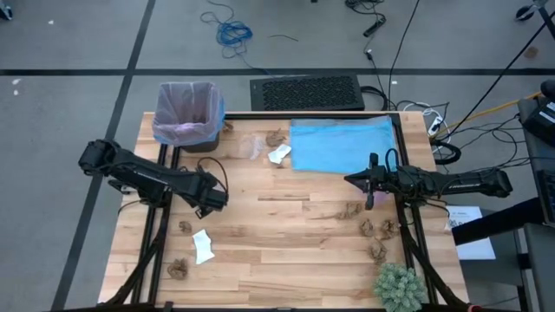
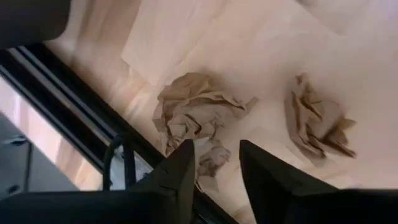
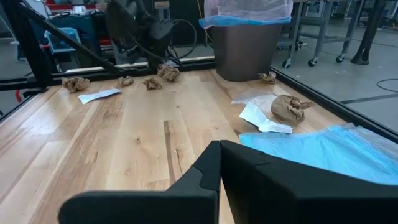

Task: Place trash/remove bag and relplace
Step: Put the brown napkin into the trash bin

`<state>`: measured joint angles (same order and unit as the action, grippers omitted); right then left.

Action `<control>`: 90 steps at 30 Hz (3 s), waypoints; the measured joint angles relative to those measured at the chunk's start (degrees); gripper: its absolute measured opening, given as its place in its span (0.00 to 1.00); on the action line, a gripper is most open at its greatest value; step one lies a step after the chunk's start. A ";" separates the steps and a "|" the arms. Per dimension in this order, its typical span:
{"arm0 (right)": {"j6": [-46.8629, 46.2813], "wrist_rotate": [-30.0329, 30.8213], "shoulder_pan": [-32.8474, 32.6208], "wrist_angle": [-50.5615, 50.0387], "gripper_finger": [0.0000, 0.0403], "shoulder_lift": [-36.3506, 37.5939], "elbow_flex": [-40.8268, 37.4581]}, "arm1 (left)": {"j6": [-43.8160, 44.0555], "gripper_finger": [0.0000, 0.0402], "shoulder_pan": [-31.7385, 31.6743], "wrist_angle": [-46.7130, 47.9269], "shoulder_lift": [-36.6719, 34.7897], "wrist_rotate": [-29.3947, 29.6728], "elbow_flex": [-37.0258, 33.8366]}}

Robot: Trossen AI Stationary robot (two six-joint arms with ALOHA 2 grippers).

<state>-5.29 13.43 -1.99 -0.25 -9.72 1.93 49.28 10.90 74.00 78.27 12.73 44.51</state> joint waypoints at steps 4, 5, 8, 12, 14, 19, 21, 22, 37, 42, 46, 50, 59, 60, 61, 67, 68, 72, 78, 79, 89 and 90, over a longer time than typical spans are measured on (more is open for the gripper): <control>-0.01 -0.01 -0.01 -0.01 0.00 0.00 0.01 | 1.26 0.37 0.00 0.20 3.69 1.37 0.00; -0.01 -0.02 0.01 0.00 0.00 0.00 0.00 | 1.31 0.37 0.00 0.31 4.70 1.40 0.00; -0.01 -0.02 -0.01 0.00 0.00 0.00 0.00 | 1.25 0.38 0.00 0.63 7.44 1.60 -0.20; 0.00 -0.02 0.00 0.00 0.00 0.00 0.00 | 1.16 0.38 0.00 -0.62 10.23 1.93 -2.91; 0.00 0.00 0.01 -0.03 0.00 0.00 0.00 | 0.94 0.38 0.00 -3.04 10.92 2.62 -4.70; -0.01 0.00 0.01 -0.02 0.00 0.00 0.02 | 0.85 0.25 0.93 -5.38 11.22 8.84 -6.94; 0.00 -0.02 -0.01 -0.01 0.00 0.00 0.01 | 0.80 0.11 1.51 -5.31 10.74 9.69 -6.47; 0.00 0.00 -0.01 -0.01 0.00 0.00 0.00 | 0.54 0.06 2.08 -5.37 10.32 9.78 -5.80; -0.01 0.00 0.00 -0.01 0.00 0.02 0.00 | 8.70 0.01 9.42 14.03 5.67 28.84 19.26; 0.01 -0.02 0.01 -0.02 0.00 0.00 0.00 | 7.49 0.00 6.66 15.97 1.80 41.89 28.70; -0.01 -0.02 -0.01 -0.02 0.00 0.02 0.00 | 2.79 0.00 1.22 16.07 -3.48 49.16 32.62; 0.00 -0.01 -0.01 -0.02 0.00 0.02 0.00 | 0.23 0.00 -6.91 16.10 -8.60 53.46 34.09; -0.01 -0.01 -0.01 0.00 0.00 0.02 0.00 | -18.16 0.00 -25.77 4.13 -11.29 53.03 34.12; 0.00 -0.01 0.00 -0.02 0.00 0.02 0.00 | -21.33 0.00 -27.81 1.43 -11.29 52.48 34.12; -0.01 0.00 0.01 -0.02 0.00 0.02 0.02 | -24.40 0.00 -29.72 -1.26 -11.12 51.38 34.12; 0.00 0.00 0.00 -0.02 0.00 0.02 0.01 | -39.95 0.00 -40.77 -15.91 -7.77 41.34 34.12; -0.01 -0.01 0.00 -0.01 0.00 0.02 0.01 | -41.69 0.00 -42.54 -17.39 -7.06 39.57 34.12; -0.01 0.00 0.00 -0.02 0.00 0.02 0.01 | -44.17 0.00 -48.98 -18.57 -3.38 34.73 34.12; -0.01 -0.01 -0.01 -0.01 0.00 0.02 0.00 | -44.20 0.00 -54.55 -17.35 1.80 30.51 34.10; -0.01 0.00 -0.01 0.00 0.00 0.02 0.00 | -44.22 0.00 -55.05 -17.31 2.31 29.39 34.10; -0.01 0.00 -0.01 -0.02 0.00 0.02 0.00 | -46.83 0.08 -54.41 -13.05 4.05 27.05 34.10; 0.01 -0.02 -0.01 0.00 0.00 0.02 0.00 | -47.50 0.10 -54.23 -13.09 4.05 27.17 34.10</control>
<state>-5.28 13.41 -2.00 -0.25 -9.69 1.93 1.78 -43.33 60.91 82.32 39.90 78.61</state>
